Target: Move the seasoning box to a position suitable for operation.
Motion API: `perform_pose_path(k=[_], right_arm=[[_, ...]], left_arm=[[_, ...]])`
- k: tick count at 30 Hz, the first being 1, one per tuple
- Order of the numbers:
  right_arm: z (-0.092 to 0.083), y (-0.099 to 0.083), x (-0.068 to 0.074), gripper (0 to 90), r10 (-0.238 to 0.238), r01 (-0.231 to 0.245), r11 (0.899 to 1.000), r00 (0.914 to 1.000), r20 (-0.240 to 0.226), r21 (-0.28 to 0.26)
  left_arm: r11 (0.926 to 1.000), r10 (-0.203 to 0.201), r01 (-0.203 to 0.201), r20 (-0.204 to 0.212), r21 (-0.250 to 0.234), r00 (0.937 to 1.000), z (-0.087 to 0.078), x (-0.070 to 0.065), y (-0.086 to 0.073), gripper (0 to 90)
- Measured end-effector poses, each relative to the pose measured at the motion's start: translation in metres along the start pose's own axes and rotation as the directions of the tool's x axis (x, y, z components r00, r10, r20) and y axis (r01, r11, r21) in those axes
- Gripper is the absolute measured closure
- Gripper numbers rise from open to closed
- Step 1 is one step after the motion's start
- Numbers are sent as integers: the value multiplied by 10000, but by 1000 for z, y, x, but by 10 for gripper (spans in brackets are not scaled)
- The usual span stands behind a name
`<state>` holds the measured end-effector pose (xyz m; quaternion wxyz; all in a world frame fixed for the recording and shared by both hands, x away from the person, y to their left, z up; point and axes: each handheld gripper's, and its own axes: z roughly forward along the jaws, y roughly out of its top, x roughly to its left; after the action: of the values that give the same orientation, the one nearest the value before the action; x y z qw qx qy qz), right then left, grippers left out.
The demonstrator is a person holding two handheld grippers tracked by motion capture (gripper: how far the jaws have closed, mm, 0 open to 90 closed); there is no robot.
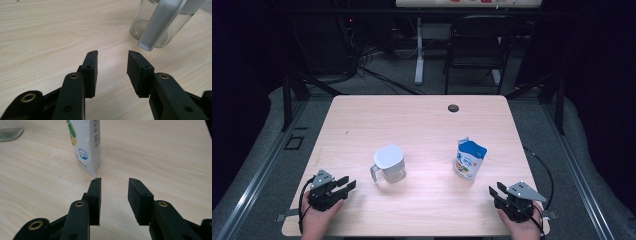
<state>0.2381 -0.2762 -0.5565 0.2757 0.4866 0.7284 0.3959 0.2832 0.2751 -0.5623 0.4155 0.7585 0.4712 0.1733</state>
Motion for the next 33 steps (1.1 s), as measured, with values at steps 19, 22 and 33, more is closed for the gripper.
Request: perform_pose_path(k=[19,22,33], right_arm=[[1,4,8,549,-83,88,9996,9998,171,-285],[0,2,8,536,-135,138,9997,9998,166,-182],[-4,-2,4,529,162,-159,9997,9997,186,-173]], left_arm=[[9975,490,-463,491,-541,9976,-2,-34,8,587],[9964,629,-600,482,-601,9969,1,-42,14,578],[9979,644,-645,56,35,9979,23,-54,31,561]])
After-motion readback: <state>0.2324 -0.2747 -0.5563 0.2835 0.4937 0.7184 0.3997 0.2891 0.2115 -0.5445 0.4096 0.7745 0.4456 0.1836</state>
